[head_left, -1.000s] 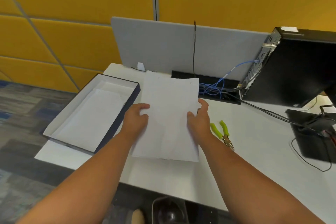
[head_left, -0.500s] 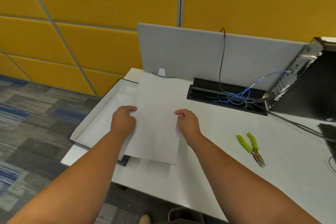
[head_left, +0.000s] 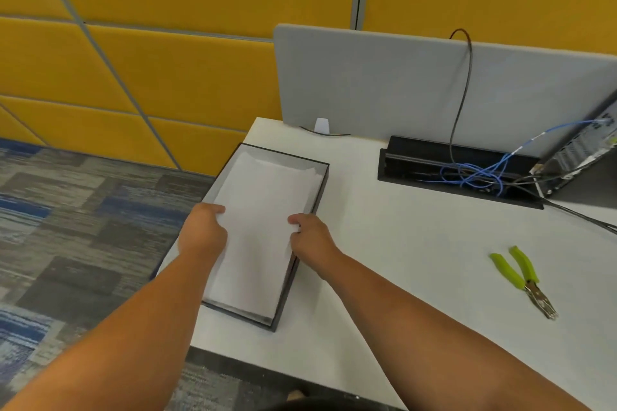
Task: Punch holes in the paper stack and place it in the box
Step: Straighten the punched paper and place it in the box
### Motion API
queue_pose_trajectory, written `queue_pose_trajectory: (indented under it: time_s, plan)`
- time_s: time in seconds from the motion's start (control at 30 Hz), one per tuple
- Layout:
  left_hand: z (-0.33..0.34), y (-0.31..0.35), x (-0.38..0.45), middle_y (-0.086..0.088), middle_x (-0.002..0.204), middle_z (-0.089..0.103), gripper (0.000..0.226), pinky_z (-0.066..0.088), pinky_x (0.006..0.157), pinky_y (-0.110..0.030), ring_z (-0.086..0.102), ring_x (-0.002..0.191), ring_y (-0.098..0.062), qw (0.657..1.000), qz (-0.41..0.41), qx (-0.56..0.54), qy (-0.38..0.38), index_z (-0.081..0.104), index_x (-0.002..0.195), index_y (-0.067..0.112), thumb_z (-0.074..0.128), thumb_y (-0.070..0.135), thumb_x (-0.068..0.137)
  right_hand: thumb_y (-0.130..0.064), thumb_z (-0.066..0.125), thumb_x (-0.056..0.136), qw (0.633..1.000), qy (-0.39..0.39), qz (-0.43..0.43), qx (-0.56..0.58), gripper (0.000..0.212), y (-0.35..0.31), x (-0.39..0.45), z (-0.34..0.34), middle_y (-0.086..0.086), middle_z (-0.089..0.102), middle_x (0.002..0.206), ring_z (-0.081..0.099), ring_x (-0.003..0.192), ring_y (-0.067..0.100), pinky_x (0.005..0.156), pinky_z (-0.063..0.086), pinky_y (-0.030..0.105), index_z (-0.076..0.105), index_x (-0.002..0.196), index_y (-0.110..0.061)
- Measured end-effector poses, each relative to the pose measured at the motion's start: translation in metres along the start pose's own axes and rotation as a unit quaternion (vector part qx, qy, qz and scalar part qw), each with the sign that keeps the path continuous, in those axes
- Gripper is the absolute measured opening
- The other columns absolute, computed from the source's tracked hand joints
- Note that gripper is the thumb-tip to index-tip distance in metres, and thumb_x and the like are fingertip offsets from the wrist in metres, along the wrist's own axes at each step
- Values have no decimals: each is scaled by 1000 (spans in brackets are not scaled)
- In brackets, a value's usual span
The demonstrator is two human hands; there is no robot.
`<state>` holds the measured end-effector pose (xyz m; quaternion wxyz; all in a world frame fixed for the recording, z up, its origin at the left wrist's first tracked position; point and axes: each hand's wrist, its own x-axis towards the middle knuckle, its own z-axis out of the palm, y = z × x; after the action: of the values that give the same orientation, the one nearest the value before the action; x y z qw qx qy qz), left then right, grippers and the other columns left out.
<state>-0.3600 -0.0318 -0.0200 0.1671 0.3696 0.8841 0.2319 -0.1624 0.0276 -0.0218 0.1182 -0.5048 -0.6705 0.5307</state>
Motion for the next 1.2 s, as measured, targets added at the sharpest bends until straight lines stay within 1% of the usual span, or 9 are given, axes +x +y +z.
queue_pose_trajectory:
  time_s: [0.27, 0.37, 0.47, 0.67, 0.87, 0.97, 1.03, 1.13, 1.2]
  plan:
    - [17, -40, 28, -10, 144, 43, 61, 40, 106, -38, 49, 126, -29, 995, 68, 59, -35, 54, 133, 6, 45, -21, 79, 6, 49, 91, 996, -33, 41, -76, 58, -5, 20, 27, 14, 34, 148, 41, 132, 27, 101, 34, 20, 36, 146, -5]
    - [23, -48, 32, -11, 145, 42, 62, 33, 110, -33, 44, 130, -28, 991, 96, 77, -52, 51, 136, 4, 46, -21, 80, 8, 49, 90, 992, -24, 45, -117, 47, -5, 23, 28, 19, 40, 141, 47, 125, 31, 101, 39, 29, 44, 137, 4]
    - [32, -54, 32, -11, 147, 39, 65, 29, 113, -32, 40, 134, -27, 987, 110, 83, -77, 49, 138, 5, 46, -22, 79, 8, 48, 90, 988, -7, 45, -149, 42, 0, 24, 23, 22, 43, 136, 49, 121, 34, 100, 41, 34, 48, 132, 6]
    - [52, -43, 21, -9, 149, 37, 67, 25, 115, -30, 35, 138, -24, 986, 124, 68, -88, 47, 140, 9, 47, -21, 80, 11, 45, 88, 984, 28, 52, -168, 41, 14, 24, 4, 23, 48, 134, 50, 121, 34, 96, 39, 33, 51, 129, 9]
    - [69, -25, 8, -8, 149, 37, 67, 25, 115, -31, 35, 139, -25, 984, 138, 65, -92, 46, 141, 10, 47, -20, 81, 6, 43, 91, 975, 38, 72, -209, 40, 25, 21, -19, 18, 50, 135, 50, 123, 28, 95, 38, 23, 52, 130, 2]
    - [77, -19, 2, -10, 149, 37, 67, 26, 115, -31, 35, 138, -26, 983, 142, 46, -103, 47, 140, 9, 47, -21, 80, 3, 44, 92, 965, 39, 89, -243, 38, 30, 21, -28, 19, 51, 132, 50, 121, 29, 98, 40, 26, 53, 128, -1]
    - [80, -13, -1, -10, 147, 38, 65, 28, 114, -31, 37, 136, -26, 986, 127, 26, -104, 47, 139, 7, 49, -20, 80, 0, 46, 90, 961, 51, 88, -259, 36, 34, 21, -30, 19, 49, 128, 51, 117, 32, 93, 43, 30, 54, 125, -4]
    - [80, -6, -4, -12, 141, 44, 58, 33, 111, -33, 44, 130, -28, 991, 104, 14, -79, 49, 136, 3, 55, -13, 81, -3, 48, 89, 958, 53, 64, -276, 34, 40, 22, -28, 19, 46, 126, 51, 108, 32, 80, 41, 29, 52, 122, -4]
    - [79, -4, -6, -12, 139, 44, 56, 35, 109, -33, 47, 127, -29, 993, 86, 14, -78, 50, 136, 1, 57, -10, 81, -3, 48, 89, 951, 47, 36, -305, 31, 45, 23, -24, 15, 46, 125, 48, 89, 24, 68, 39, 25, 52, 120, -6]
